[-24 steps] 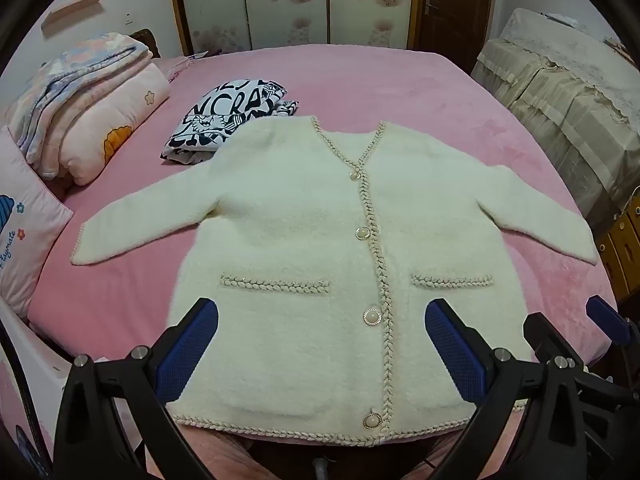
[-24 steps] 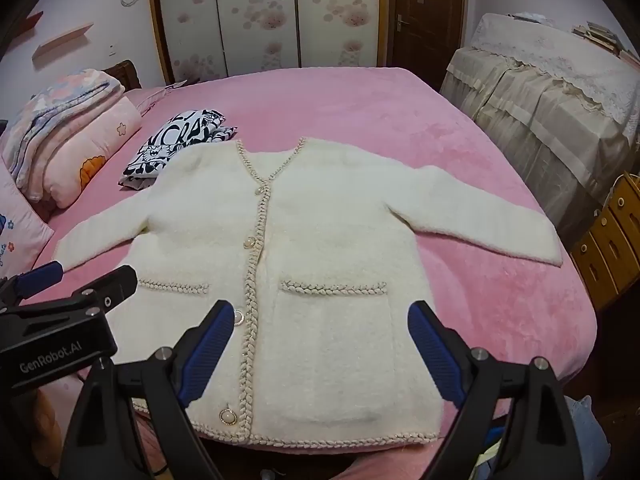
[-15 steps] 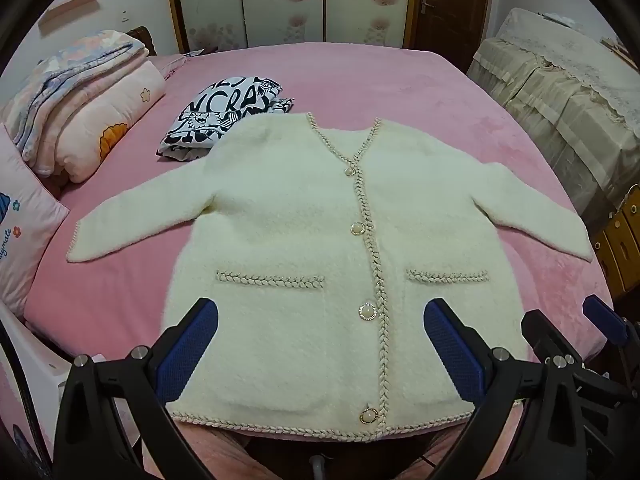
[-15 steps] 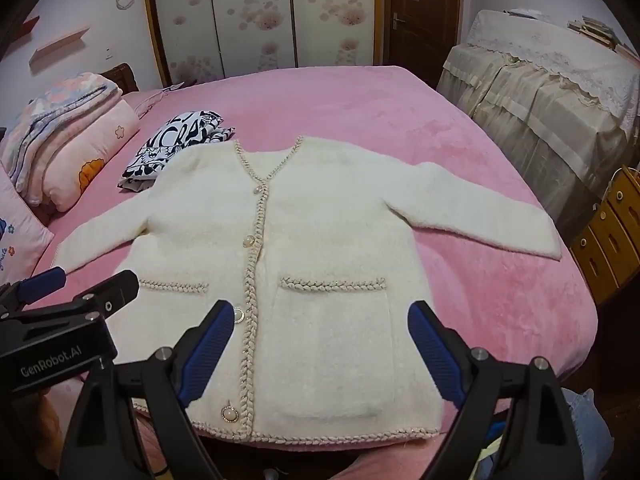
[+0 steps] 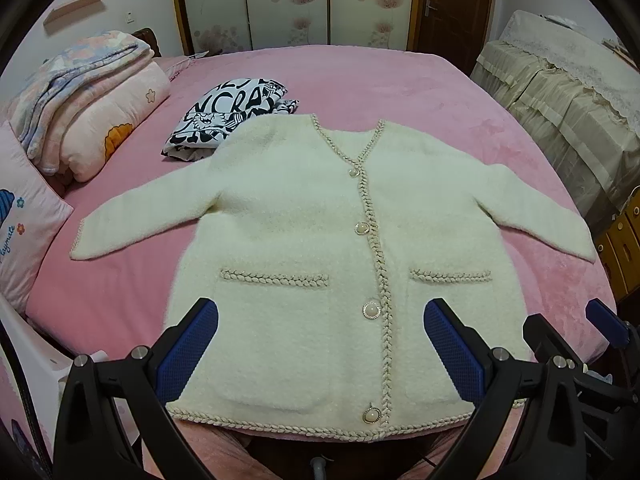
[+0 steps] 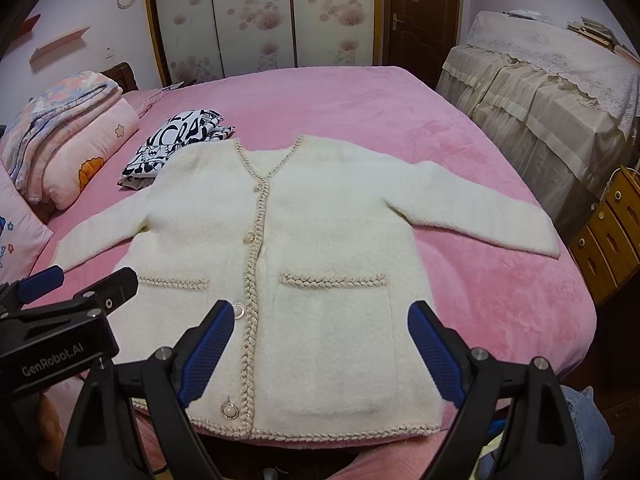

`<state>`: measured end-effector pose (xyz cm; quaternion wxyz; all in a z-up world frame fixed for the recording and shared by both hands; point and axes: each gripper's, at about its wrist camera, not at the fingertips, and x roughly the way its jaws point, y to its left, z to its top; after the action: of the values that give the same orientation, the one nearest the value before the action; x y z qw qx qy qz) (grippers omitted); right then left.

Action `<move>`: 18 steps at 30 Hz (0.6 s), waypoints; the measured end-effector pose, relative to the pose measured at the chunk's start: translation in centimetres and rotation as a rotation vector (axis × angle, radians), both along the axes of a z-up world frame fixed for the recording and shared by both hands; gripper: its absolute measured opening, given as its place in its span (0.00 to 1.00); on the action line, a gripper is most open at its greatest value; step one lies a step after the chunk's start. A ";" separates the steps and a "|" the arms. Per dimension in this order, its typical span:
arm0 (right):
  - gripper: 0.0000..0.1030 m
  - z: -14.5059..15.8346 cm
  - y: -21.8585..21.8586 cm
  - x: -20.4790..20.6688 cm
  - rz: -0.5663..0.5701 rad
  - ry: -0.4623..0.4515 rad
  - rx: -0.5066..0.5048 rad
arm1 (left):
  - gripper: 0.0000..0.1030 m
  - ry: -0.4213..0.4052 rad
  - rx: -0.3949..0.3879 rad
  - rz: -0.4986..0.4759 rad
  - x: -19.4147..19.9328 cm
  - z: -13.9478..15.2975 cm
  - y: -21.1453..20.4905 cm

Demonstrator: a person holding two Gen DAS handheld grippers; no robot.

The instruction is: Fold large clothes

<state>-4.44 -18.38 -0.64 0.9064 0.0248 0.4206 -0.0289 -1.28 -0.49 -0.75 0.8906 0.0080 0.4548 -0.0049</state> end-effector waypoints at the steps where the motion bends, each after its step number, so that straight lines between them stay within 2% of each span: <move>1: 0.87 -0.1 0.1 -0.1 0.001 0.001 0.000 | 0.99 0.003 -0.003 0.000 0.1 0.1 0.1; 7: 0.87 -0.4 0.2 -0.4 0.004 0.007 0.004 | 0.99 0.013 -0.018 0.005 0.2 0.1 0.5; 10: 0.87 -0.6 0.4 -0.5 0.023 0.013 0.000 | 0.99 0.016 -0.051 -0.025 -0.1 0.1 0.3; 13: 0.87 -0.6 1.3 -0.7 0.053 0.011 -0.022 | 0.99 0.005 -0.018 -0.054 -0.5 0.2 -0.6; 18: 0.87 -0.2 2.1 -1.2 0.068 -0.010 -0.047 | 0.99 -0.014 -0.017 -0.053 -0.8 0.5 -0.4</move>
<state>-5.66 -16.31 -0.88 0.9094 -0.0108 0.4157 -0.0077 -2.11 -0.92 -0.29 0.8934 0.0125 0.4479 -0.0326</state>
